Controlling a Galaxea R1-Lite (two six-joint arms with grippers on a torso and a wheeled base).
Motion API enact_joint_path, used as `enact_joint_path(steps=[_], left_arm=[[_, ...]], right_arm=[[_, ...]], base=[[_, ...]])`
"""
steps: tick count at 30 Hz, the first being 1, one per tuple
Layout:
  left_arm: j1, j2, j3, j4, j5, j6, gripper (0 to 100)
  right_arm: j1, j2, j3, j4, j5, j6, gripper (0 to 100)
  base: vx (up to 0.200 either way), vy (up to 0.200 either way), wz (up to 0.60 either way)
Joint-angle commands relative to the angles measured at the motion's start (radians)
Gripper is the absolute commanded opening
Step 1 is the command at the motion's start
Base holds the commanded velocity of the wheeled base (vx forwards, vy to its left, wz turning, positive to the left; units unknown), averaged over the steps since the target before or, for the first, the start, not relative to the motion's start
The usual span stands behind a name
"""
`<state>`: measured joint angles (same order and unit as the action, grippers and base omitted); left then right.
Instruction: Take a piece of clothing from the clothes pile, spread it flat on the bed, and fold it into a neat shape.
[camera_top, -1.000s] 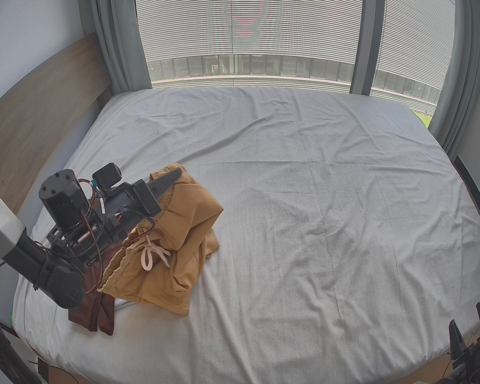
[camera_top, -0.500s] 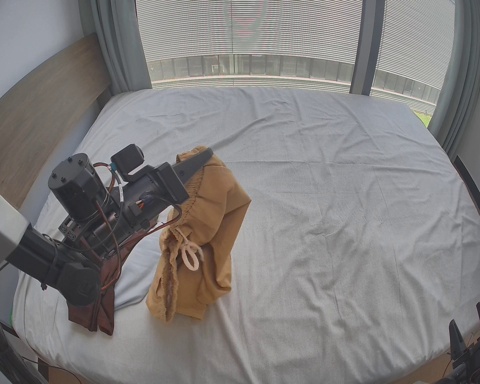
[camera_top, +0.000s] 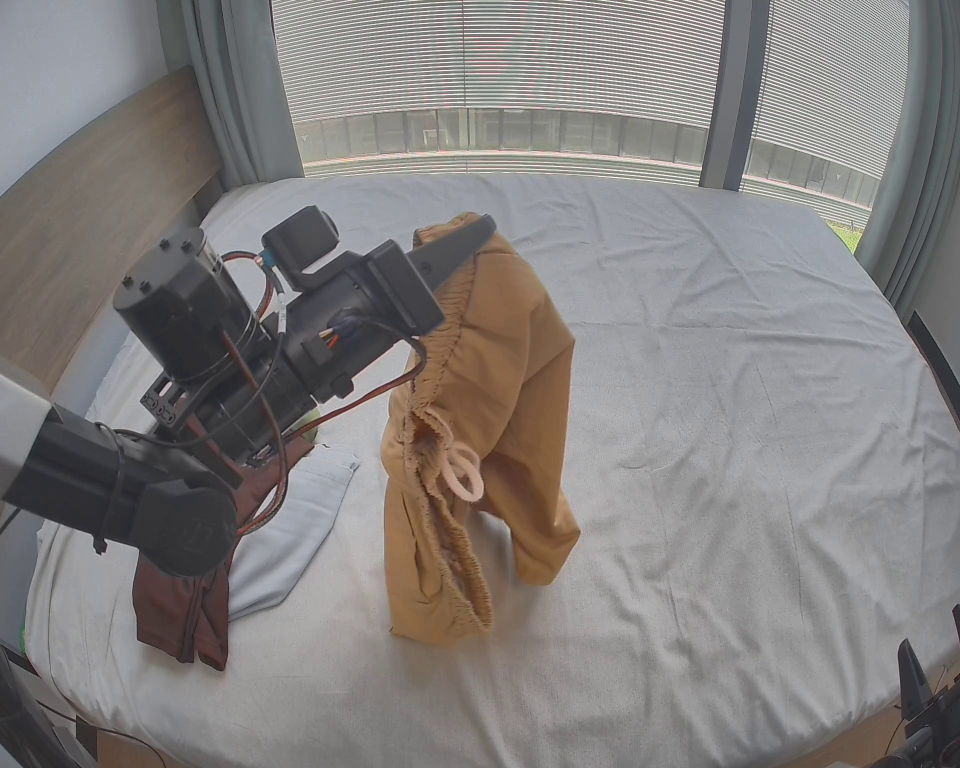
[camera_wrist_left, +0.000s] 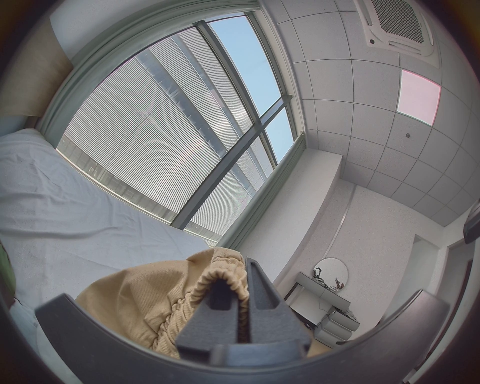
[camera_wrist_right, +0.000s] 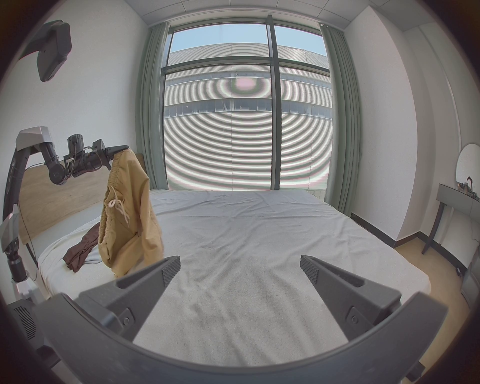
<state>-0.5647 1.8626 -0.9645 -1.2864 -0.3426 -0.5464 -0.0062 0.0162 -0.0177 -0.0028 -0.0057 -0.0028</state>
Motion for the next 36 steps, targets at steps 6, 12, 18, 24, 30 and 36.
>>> enact_joint_path(steps=[6, 12, 18, 24, 30, 36], left_arm=[[-0.103, 0.001, -0.161, 0.091, 0.028, -0.037, 0], [-0.156, 0.009, -0.247, 0.134, 0.051, -0.038, 0], [-0.185, 0.007, -0.298, 0.188, 0.071, -0.049, 0], [-0.101, 0.027, -0.226, 0.168, 0.068, -0.047, 0], [-0.018, 0.055, -0.148, 0.108, 0.057, -0.049, 0], [0.005, 0.063, -0.097, 0.075, 0.053, -0.049, 0]], right_arm=[[0.0, -0.016, 0.018, 0.0, 0.0, 0.0, 100], [0.0, -0.016, 0.018, 0.0, 0.0, 0.001, 100], [0.0, -0.016, 0.018, 0.0, 0.0, 0.001, 100], [0.0, -0.016, 0.018, 0.0, 0.0, 0.001, 100], [0.0, -0.016, 0.018, 0.0, 0.0, 0.0, 100], [0.0, -0.016, 0.018, 0.0, 0.001, 0.001, 100]], base=[[0.0, 0.0, 0.0], [0.0, 0.0, 0.0], [0.0, 0.0, 0.0], [0.0, 0.0, 0.0], [0.0, 0.0, 0.0], [0.0, 0.0, 0.0]])
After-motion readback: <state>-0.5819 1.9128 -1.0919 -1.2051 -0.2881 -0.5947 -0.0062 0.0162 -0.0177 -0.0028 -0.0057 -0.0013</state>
